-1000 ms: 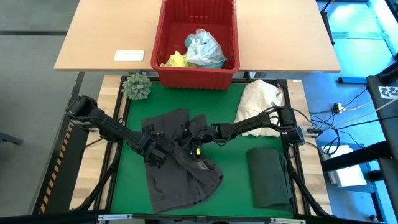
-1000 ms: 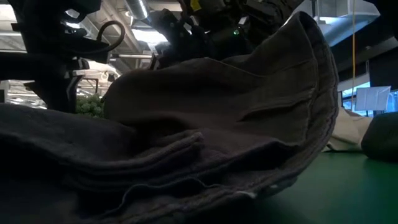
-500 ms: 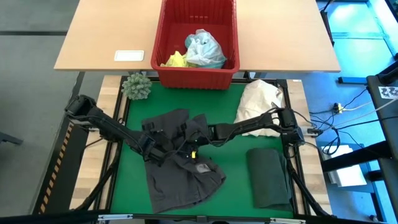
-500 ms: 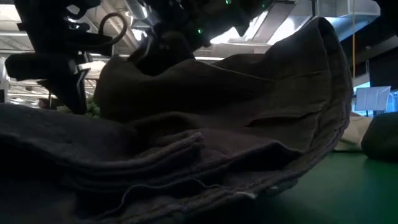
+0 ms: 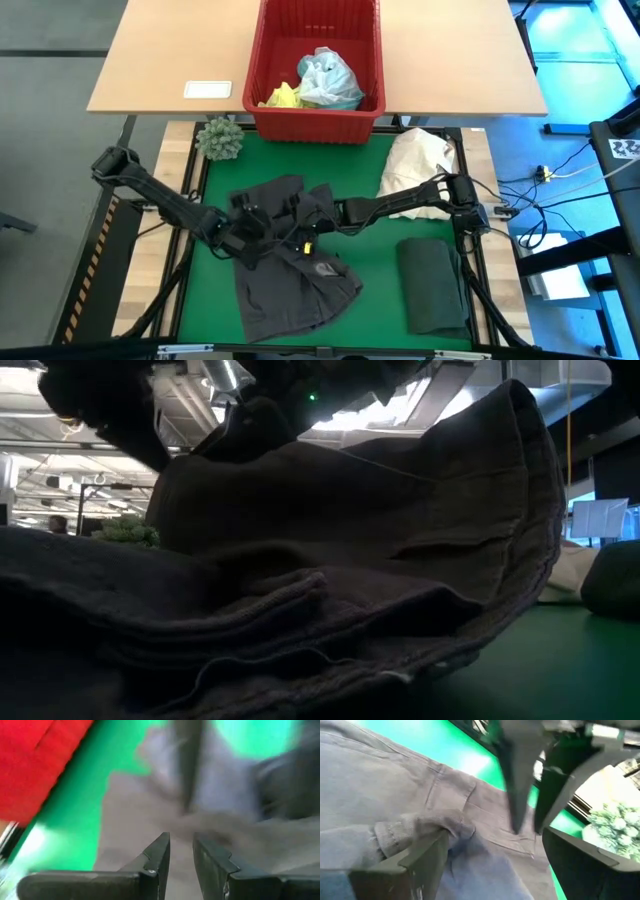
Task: Fold Laundry from Bin
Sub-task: Fold the gray short
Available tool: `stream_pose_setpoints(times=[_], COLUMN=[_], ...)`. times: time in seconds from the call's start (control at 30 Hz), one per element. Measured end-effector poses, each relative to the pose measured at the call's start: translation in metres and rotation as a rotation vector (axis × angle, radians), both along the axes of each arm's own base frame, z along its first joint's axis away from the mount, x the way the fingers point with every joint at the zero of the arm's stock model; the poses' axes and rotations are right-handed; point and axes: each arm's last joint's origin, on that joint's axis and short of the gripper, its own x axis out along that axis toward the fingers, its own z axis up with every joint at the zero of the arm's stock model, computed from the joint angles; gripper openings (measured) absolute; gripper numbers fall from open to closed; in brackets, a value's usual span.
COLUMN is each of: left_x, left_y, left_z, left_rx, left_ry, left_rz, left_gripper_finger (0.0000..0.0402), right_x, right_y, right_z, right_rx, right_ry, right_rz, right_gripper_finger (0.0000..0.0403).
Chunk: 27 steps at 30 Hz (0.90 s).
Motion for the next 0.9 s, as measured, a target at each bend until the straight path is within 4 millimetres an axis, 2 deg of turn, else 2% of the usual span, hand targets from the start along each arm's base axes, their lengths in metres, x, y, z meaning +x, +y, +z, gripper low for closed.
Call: stream_pose_setpoints(times=[0.17, 0.43, 0.73, 0.9], left_x=[0.009, 0.011, 0.011, 0.011], left_y=[-0.006, -0.012, -0.013, -0.015], left_z=[0.001, -0.007, -0.007, -0.013], left_rx=[-0.049, -0.093, -0.091, -0.153], left_ry=[-0.030, 0.121, 0.163, 0.203], left_rz=[-0.084, -0.293, -0.380, -0.416], left_gripper_finger=[0.0080, 0.0080, 0.0080, 0.0080], right_x=[0.000, 0.000, 0.000, -0.005], right_y=[0.000, 0.000, -0.001, -0.005], right_z=[0.000, 0.001, 0.000, 0.002], right_rx=[-0.003, -0.003, -0.013, -0.126], right_ry=[-0.007, -0.008, -0.002, 0.039], right_rz=[-0.005, -0.006, -0.012, -0.083], right_gripper_finger=[0.0319, 0.0319, 0.0319, 0.0319])
